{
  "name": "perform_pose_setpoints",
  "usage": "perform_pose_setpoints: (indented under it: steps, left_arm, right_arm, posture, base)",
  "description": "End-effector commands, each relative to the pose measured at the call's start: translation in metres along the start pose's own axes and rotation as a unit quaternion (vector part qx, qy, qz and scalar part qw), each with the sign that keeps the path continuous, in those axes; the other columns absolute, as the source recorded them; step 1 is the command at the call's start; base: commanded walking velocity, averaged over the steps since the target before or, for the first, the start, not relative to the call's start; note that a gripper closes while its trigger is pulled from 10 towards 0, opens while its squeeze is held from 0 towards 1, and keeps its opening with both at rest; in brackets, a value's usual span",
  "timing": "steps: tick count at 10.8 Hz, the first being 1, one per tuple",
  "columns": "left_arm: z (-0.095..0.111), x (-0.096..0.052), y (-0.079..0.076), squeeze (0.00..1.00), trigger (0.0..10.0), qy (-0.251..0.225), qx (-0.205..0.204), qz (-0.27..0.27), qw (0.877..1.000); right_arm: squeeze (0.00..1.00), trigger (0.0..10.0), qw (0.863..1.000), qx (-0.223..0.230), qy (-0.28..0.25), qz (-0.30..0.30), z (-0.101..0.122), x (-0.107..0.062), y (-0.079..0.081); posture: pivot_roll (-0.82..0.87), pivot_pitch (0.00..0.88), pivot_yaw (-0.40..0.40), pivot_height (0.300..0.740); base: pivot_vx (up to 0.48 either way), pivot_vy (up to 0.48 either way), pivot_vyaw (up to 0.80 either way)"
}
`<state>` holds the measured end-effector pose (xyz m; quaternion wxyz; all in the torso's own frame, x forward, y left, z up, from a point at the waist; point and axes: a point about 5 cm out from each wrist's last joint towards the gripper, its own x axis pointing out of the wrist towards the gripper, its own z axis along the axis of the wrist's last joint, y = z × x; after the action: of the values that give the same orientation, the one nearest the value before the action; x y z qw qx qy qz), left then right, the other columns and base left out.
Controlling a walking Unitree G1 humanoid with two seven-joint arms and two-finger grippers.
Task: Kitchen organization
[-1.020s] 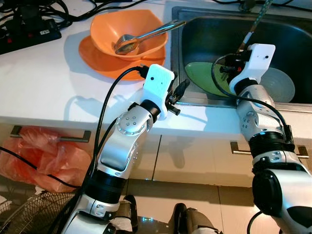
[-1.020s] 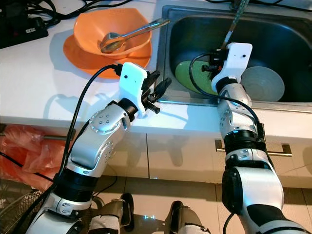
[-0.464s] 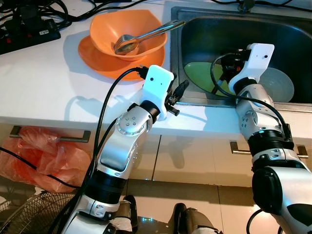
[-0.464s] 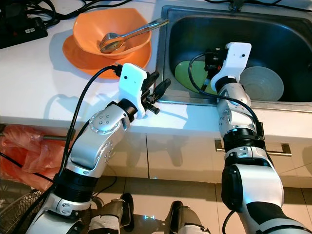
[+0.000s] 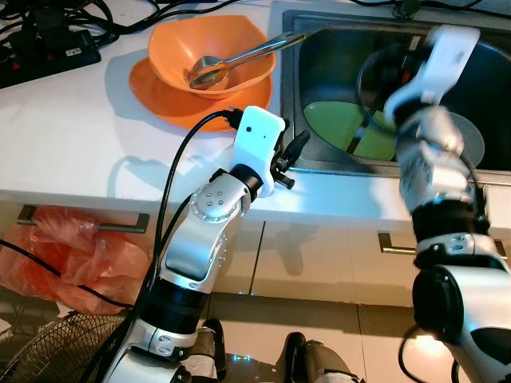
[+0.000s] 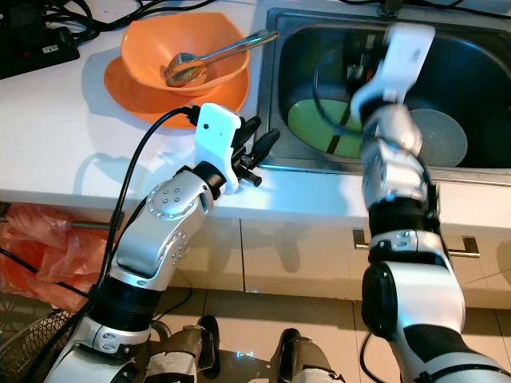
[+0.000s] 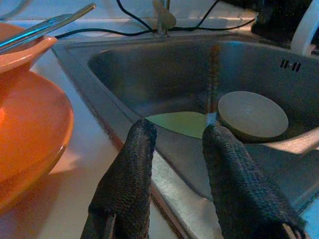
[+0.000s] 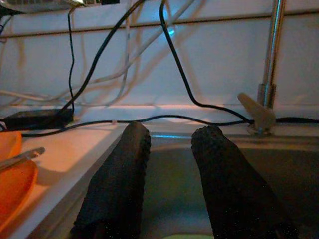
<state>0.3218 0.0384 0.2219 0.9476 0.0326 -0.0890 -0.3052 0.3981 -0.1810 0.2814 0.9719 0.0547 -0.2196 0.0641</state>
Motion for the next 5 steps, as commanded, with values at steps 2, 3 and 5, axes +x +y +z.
perform_pose_setpoints:
  steps: [2, 3, 5]
  left_arm:
    - [0.0023, -0.0002, -0.0052, 0.0, 10.0, -0.007, 0.003, -0.005, 1.0]
    - [0.0034, 0.0, -0.0049, 0.0, 10.0, -0.011, 0.009, -0.002, 1.0]
    - [0.0043, 0.0002, -0.0051, 0.0, 10.0, -0.014, 0.011, -0.001, 1.0]
  right_arm:
    - [0.0, 10.0, 1.0, 0.001, -0.001, -0.003, 0.0044, -0.0011, -0.0023]
    - [0.0, 10.0, 1.0, 0.004, 0.003, 0.001, 0.0041, -0.0045, 0.0012]
    - [0.0, 10.0, 1.0, 0.006, 0.003, 0.0, 0.0058, -0.0097, 0.001]
  posture:
    - [0.06, 0.23, -0.031, 0.74]
    - [0.06, 0.23, -0.032, 0.74]
    - [0.05, 0.229, -0.034, 0.74]
  base:
    - [0.0, 0.0, 0.0]
    - [0.0, 0.0, 0.0]
    - [0.0, 0.0, 0.0]
